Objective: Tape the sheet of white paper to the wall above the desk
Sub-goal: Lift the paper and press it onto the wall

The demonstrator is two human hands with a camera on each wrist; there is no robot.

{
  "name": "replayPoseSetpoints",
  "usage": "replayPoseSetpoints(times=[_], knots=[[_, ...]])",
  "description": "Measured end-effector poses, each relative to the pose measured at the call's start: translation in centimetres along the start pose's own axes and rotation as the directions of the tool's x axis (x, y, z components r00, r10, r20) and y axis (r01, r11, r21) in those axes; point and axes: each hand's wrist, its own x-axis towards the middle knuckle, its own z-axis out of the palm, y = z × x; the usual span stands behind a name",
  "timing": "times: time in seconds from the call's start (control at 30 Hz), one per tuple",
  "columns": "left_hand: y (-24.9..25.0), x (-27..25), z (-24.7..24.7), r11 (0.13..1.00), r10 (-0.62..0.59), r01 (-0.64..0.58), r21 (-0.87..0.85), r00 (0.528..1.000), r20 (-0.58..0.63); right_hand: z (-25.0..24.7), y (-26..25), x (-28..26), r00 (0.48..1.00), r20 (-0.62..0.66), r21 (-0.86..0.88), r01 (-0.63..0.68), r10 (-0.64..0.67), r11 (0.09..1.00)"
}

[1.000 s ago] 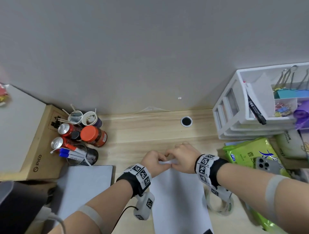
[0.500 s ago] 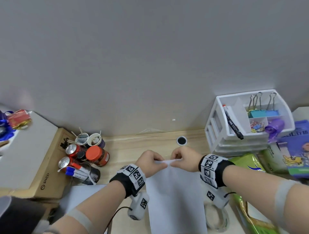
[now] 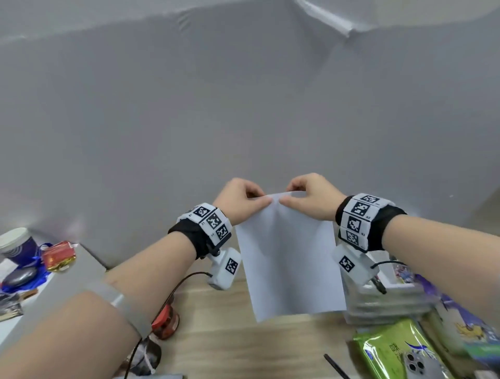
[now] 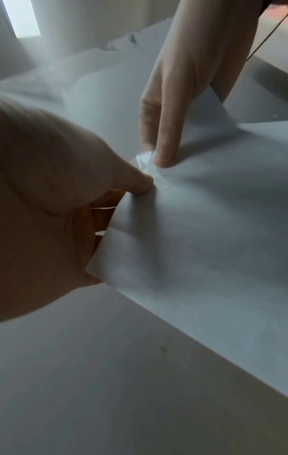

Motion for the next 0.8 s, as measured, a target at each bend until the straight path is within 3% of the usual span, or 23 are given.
replayPoseSetpoints(times=[0.3,0.57,0.8], knots=[[3.8,4.5,-4.3,0.999,0.017,-0.006,0.045,0.968,-0.252,-3.7,-4.2,4.5,0.950,-0.312,-0.008,-0.017,0.014,1.000],[5.0,5.2,-5.4,0.961,0.046,0.061,0.270,0.927,-0.372,-4.2,-5.2,5.7,0.921,-0.383,-0.024,-0.091,0.075,0.996],[5.7,6.1,-5.5,0.851,0.072,0.167,0.498,0.902,-0.425,-4.4,-6.2,6.0,0.895,-0.432,-0.131,-0.186,0.113,0.974]])
